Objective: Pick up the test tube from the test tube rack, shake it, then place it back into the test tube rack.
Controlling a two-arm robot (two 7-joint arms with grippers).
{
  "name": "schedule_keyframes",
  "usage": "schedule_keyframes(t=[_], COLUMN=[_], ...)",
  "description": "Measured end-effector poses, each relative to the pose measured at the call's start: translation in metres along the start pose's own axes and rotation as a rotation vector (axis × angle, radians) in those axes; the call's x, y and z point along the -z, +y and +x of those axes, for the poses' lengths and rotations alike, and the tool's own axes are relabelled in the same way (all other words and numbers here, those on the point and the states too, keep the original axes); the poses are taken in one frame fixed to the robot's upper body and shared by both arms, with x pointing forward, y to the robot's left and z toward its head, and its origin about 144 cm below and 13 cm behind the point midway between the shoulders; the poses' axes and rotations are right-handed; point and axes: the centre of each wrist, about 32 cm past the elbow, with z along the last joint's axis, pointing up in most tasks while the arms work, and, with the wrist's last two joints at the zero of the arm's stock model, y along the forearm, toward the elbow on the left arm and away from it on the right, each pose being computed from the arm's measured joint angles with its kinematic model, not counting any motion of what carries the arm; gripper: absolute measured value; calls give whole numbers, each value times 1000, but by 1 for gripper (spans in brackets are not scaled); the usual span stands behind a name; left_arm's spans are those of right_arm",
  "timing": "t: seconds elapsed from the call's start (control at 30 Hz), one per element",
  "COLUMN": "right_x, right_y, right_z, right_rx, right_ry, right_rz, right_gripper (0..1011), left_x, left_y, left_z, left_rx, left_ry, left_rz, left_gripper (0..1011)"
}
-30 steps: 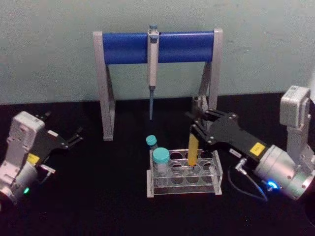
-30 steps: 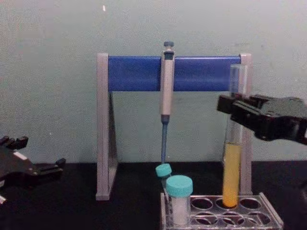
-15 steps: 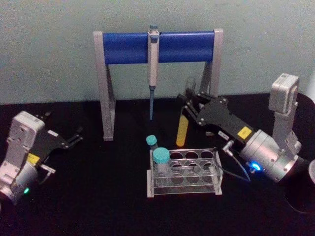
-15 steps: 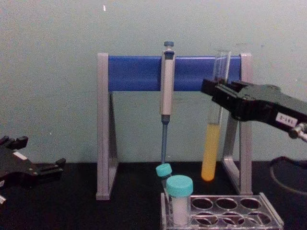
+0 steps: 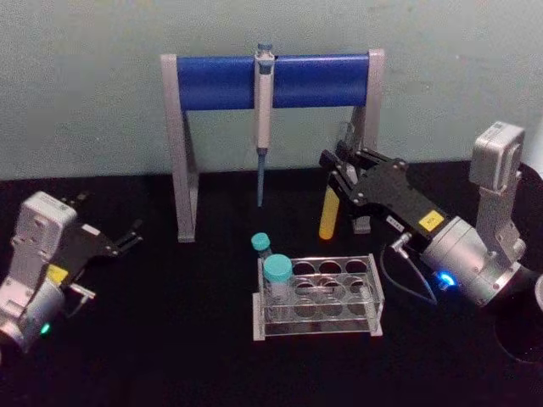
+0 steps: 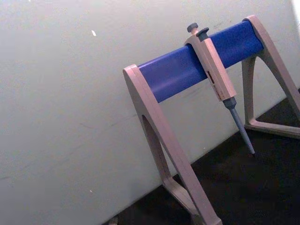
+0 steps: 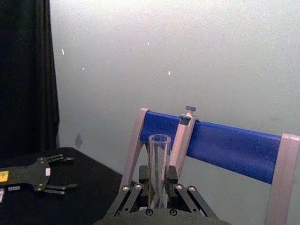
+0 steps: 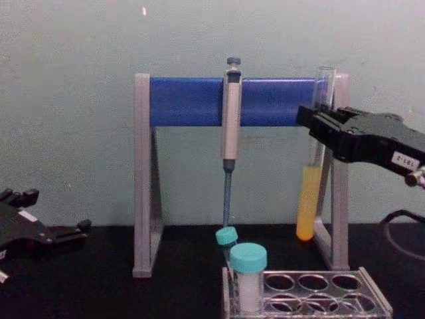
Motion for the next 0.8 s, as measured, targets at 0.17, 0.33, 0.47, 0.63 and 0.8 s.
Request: schedule_keyframes(t=[0.17, 0.33, 0.47, 0.63, 0.8], right_x=[0, -1, -2, -5, -11], right_y=[-1, -2, -4, -10, -22], right_z=[0, 1, 2, 4, 2], right_rx=[5, 12, 21, 40, 50], right_ry=[-2, -2, -4, -16, -37], right_rz=[-4, -7, -9, -19, -44], right_gripper=[230, 230, 230, 230, 230], left_x=[0, 0, 0, 0, 0], left_y=[0, 0, 0, 0, 0], left_z=[0, 0, 0, 0, 0], left_rx=[0, 0, 0, 0, 0], left_ry=[0, 0, 0, 0, 0], left_rz=[0, 0, 0, 0, 0], left_gripper=[1001, 1001, 1001, 1001, 1001])
